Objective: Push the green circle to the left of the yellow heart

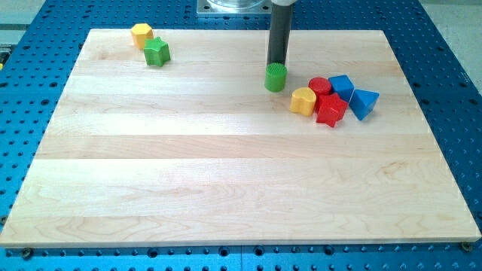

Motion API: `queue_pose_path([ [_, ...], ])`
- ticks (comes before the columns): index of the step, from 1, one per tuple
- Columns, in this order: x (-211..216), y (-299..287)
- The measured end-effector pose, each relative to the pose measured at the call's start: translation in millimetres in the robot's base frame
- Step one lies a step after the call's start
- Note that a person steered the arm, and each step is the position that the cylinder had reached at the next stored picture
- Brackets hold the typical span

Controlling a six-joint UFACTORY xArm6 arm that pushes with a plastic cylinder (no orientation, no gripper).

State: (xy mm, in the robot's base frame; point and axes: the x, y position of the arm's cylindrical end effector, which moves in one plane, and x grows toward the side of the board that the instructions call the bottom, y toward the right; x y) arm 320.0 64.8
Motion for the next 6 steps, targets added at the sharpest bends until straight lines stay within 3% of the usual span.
queue_pose_path([
  [1,-9,-13],
  [2,15,-58],
  [3,30,-5],
  [4,56,-114],
  [5,59,-279],
  [6,37,-361],
])
